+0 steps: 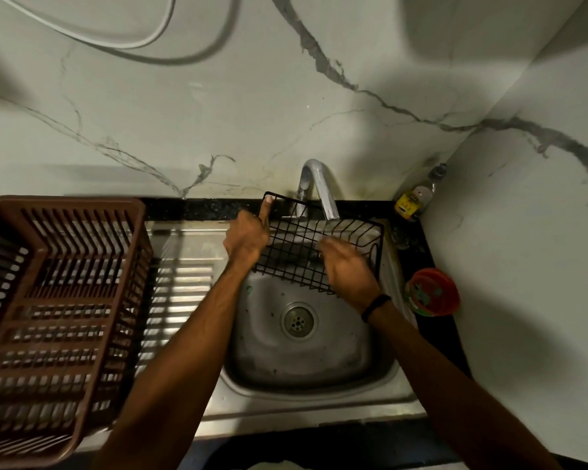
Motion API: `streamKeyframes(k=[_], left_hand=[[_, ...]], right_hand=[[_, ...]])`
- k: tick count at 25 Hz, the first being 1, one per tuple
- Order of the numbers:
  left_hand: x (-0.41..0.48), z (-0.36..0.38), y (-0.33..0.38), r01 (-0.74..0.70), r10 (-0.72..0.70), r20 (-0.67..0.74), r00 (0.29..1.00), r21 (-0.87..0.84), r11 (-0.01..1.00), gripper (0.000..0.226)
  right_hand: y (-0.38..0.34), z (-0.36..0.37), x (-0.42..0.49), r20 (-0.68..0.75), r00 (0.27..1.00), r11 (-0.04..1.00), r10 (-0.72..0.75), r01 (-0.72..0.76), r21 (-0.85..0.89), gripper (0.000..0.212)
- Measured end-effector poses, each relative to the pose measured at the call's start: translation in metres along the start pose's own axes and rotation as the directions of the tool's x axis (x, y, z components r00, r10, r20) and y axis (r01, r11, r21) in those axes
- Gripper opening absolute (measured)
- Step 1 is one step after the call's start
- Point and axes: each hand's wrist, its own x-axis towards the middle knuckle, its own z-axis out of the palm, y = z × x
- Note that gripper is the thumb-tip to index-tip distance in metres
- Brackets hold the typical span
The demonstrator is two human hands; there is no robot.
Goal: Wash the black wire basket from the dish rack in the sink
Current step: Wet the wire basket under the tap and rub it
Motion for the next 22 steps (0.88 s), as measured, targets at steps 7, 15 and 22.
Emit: streamKeyframes(k=[7,15,22], left_hand=[[-0.003,0.017,0.022,-0.127,0.133,0.163,0.978,-0.047,0.991,0.1],[-0.009,0.034,0.02,-0.08,0.099,0.174,0.98,-0.11,0.991,0.094],[-0.003,0.027,0.022,-0.099,0.109,0.123,0.986,-0.085,0.991,0.089]], right_hand=[[0.007,0.024,0.032,0.468,0.877,0.945,-0.11,0.238,-0.224,0.066],[0.015,0.032,0.039,0.513,0.842,0.906,-0.166,0.335,-0.257,0.075],[0.015,0.022,0.046,0.49,0.831,0.892,-0.262,0.403,-0.206,0.063]])
